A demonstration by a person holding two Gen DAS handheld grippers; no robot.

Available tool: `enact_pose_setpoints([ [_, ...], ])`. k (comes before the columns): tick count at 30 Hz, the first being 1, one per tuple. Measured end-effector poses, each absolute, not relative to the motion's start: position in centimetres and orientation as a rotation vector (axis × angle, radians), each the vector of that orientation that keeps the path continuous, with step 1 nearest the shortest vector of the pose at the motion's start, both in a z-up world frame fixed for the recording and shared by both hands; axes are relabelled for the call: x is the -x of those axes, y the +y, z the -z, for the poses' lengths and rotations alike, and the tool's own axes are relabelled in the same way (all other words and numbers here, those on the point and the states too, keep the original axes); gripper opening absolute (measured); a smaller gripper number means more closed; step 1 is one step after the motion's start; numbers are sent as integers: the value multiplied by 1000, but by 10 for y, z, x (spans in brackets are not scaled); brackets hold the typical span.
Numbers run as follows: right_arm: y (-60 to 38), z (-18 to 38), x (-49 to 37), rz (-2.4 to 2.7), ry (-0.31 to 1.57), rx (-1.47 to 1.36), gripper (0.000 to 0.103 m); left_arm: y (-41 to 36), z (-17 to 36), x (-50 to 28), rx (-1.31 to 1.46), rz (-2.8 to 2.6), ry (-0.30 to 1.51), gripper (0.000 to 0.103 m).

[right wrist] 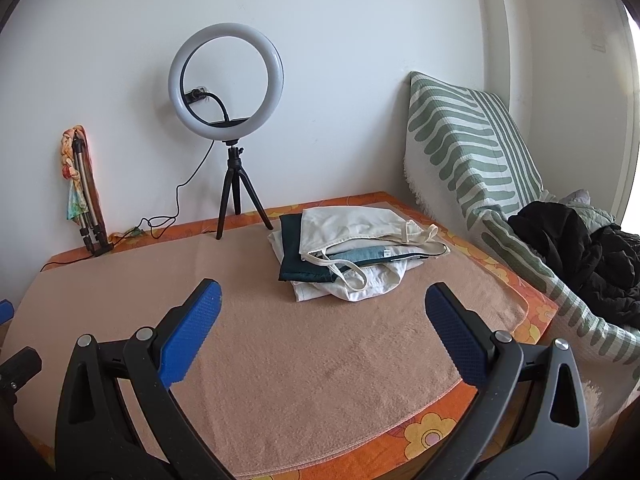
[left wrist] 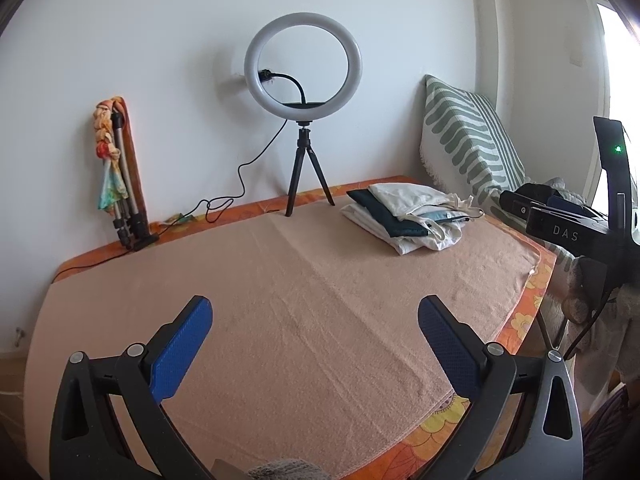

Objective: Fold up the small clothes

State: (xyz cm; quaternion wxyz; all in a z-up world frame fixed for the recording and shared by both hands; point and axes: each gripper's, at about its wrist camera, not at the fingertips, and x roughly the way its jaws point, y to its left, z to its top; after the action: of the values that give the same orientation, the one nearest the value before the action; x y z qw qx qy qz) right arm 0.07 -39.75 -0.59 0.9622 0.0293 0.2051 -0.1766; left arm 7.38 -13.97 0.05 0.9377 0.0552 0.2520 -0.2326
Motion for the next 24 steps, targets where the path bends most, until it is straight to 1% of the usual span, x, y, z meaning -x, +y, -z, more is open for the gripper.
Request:
enact_pose_setpoints([
  [24,-394,9,-2,363,411,-53,103,-132,-9,-68,-87,471,492,102],
])
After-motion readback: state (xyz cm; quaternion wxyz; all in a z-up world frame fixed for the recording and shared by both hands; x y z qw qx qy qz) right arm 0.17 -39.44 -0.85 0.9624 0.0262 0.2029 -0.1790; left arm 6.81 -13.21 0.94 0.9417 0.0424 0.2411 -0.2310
